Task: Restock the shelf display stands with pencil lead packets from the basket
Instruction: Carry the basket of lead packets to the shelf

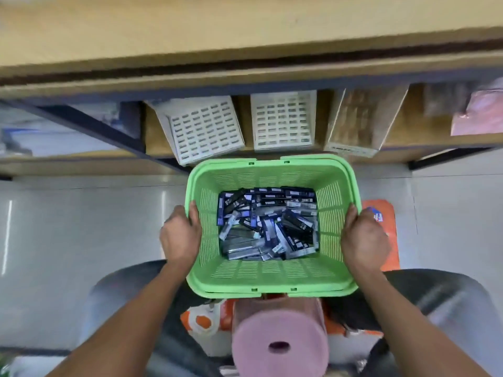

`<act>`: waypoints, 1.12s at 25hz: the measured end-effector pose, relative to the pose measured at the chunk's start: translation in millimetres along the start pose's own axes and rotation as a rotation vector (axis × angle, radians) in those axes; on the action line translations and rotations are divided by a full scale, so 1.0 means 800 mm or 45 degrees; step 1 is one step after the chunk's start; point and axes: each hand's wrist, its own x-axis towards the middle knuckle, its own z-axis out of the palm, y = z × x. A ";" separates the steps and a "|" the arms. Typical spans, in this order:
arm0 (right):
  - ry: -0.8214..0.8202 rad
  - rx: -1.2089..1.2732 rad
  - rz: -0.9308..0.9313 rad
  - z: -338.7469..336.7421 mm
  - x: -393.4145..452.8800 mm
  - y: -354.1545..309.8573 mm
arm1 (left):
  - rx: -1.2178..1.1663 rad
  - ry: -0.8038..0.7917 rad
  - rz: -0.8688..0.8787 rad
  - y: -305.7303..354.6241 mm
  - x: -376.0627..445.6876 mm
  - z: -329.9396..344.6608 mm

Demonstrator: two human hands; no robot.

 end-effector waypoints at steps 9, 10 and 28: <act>-0.025 -0.070 0.064 0.202 0.036 0.021 | 0.057 -0.109 0.048 -0.058 0.069 0.193; -0.035 -0.092 0.086 0.219 0.042 0.025 | 0.066 -0.119 0.061 -0.058 0.075 0.208; -0.178 -0.050 0.084 0.294 0.090 0.060 | 0.492 -0.256 0.165 -0.040 0.092 0.274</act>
